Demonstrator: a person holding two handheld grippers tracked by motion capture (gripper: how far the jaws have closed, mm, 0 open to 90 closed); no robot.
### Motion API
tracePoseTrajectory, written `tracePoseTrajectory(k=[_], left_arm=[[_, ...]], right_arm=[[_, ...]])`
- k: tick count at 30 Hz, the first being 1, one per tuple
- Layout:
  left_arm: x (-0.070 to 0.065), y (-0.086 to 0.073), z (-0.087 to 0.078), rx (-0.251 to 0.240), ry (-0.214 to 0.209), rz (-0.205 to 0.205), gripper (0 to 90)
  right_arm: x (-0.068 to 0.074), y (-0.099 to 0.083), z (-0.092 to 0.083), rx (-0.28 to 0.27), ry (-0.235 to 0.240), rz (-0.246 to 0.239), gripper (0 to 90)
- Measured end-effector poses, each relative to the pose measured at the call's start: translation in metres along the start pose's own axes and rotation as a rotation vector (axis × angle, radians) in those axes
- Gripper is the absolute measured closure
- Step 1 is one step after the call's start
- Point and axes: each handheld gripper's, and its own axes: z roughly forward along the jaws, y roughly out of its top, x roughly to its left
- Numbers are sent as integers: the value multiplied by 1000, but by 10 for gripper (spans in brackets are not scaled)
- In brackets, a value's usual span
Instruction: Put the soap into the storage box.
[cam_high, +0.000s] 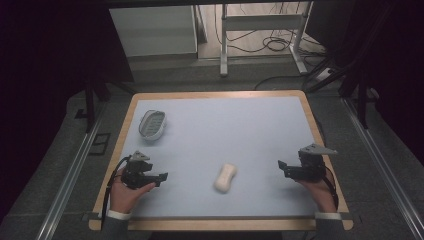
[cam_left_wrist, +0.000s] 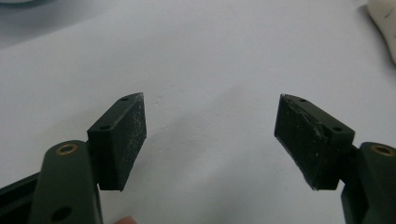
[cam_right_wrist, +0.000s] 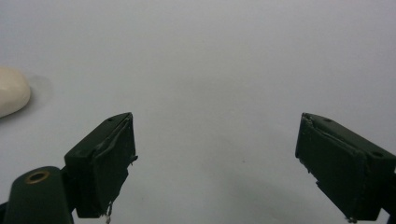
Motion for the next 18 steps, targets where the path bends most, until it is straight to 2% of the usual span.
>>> tracePoseTrajectory(k=[6,10,13,18], left_arm=[[-7,4,3,18,-17,26,251],[-13,7,4,21,-22,16,256],[-16,11,4,22,-21,26,255],[-30,20,6,29,-35,46,256]], right_arm=[[1,-2,-2,3,-14,-6,120],[0,-4,-3,6,-20,0,122],[0,-7,-4,13,-24,4,122],[-3,-9,-8,2,-37,19,123]])
